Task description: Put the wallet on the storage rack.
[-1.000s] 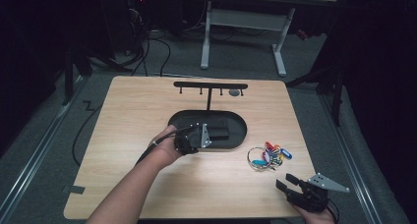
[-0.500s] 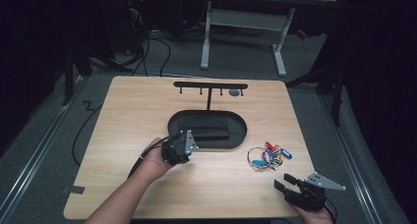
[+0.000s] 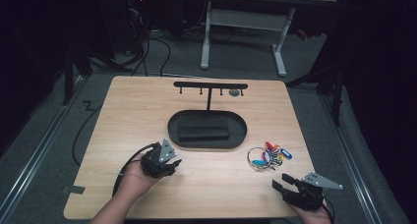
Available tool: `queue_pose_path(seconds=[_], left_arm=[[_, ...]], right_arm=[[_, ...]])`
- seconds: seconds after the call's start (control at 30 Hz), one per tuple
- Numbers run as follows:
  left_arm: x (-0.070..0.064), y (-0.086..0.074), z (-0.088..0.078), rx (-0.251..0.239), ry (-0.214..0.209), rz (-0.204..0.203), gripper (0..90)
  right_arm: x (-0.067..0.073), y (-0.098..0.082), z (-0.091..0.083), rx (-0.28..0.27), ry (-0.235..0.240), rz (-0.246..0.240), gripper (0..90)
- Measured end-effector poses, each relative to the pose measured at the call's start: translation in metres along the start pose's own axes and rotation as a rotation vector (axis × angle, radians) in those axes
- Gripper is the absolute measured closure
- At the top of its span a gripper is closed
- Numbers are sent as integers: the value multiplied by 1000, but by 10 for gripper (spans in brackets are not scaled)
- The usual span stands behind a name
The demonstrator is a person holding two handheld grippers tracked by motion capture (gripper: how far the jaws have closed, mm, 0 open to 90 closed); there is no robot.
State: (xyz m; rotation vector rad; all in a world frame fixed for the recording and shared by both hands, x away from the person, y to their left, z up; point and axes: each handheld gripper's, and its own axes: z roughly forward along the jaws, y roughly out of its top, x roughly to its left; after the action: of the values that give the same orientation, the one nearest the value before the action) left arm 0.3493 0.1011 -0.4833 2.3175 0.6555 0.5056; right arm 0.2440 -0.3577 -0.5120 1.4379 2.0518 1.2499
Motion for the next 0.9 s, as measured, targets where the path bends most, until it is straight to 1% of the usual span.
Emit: queue_pose_path(seconds=[0.07,0.2,0.27,0.37,0.43,0.5,0.53,0.6,0.63,0.67,0.73,0.77,0.8,0.83,0.9], left_arm=[[-2,-9,-4,-9,7,-14,531],[-5,-26,-16,-47,-2,-64,521],[-7,-35,-22,-70,2,-64,539],[-11,-46,-32,-89,23,-84,538],[-12,-53,-36,-99,37,-98,523],[-12,-62,-37,-114,23,-140,512],[-12,-68,-35,-127,7,-161,514],[-13,-74,-32,-127,-11,-174,518],[-13,-75,-31,-120,-24,-175,517],[-14,-74,-31,-118,-37,-169,511],[-15,-74,-31,-121,-38,-158,490],[-15,-75,-32,-130,-48,-166,484],[-14,-75,-32,-136,-65,-178,476],[-13,-76,-32,-135,-69,-183,462],[-12,-78,-33,-145,-75,-197,441]], right_arm=[[1,0,0,2,-4,-10,442],[2,1,-1,-1,-9,-18,442],[4,1,-1,1,-13,-24,442],[6,1,0,-4,-19,-43,456],[8,1,1,-4,-33,-70,470],[10,1,3,10,-48,-82,493],[11,0,4,21,-50,-79,504],[13,0,7,44,-54,-82,516],[13,1,8,49,-54,-85,516],[15,1,9,57,-57,-77,515],[18,0,11,60,-62,-71,507],[20,1,12,69,-69,-71,507],[23,2,13,73,-80,-81,504],[26,4,13,79,-89,-90,500],[29,7,15,97,-94,-84,499]])
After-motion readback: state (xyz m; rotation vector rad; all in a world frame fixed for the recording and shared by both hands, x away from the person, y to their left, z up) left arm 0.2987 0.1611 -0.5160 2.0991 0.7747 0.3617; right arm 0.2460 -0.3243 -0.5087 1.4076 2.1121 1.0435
